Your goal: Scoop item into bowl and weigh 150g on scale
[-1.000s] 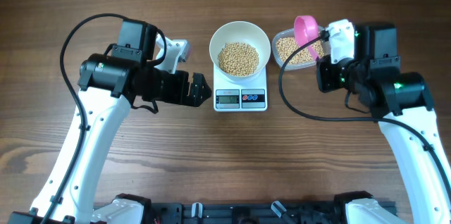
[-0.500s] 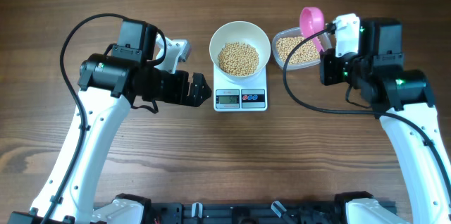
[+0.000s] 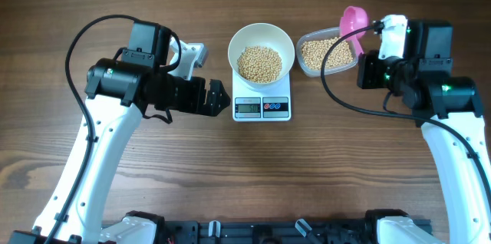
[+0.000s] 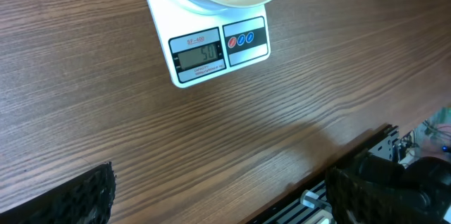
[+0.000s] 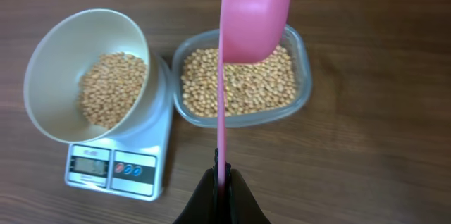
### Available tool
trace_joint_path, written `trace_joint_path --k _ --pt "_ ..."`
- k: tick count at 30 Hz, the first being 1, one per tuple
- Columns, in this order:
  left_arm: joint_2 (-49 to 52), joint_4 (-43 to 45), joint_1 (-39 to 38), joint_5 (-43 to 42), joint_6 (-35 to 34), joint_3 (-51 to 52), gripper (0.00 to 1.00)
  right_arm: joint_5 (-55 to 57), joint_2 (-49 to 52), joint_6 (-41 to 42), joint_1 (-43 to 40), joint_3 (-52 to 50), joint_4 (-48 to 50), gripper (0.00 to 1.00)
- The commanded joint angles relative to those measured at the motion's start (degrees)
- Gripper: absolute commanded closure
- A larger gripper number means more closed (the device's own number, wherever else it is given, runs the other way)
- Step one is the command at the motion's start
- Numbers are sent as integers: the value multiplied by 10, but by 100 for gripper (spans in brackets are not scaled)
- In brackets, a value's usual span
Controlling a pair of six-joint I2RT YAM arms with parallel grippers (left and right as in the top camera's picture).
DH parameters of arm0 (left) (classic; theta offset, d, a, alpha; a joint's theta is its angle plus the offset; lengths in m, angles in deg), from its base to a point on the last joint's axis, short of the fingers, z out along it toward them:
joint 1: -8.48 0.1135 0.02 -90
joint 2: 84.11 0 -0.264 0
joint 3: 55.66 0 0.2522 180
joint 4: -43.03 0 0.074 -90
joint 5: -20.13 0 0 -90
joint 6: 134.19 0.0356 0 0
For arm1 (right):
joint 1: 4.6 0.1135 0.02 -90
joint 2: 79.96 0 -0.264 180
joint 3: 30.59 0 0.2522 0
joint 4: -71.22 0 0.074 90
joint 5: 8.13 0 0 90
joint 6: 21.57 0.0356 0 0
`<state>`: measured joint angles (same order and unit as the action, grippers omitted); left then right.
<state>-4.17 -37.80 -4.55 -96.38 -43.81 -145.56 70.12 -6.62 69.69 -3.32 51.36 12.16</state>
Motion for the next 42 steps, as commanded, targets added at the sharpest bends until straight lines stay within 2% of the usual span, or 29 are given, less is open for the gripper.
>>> trace_joint_path --k 1,10,20,32,42 --pt "5 2 -2 -9 9 0 0 -35 4 -15 0 4 17 96" --pt "5 2 -2 -9 9 0 0 73 45 -162 0 4 17 96" --pt "5 2 -2 -9 9 0 0 118 165 -160 0 4 49 96" --pt "5 2 -2 -9 9 0 0 169 171 -165 22 4 59 96" --pt "5 2 -2 -9 9 0 0 223 172 -175 81 -12 48 96"
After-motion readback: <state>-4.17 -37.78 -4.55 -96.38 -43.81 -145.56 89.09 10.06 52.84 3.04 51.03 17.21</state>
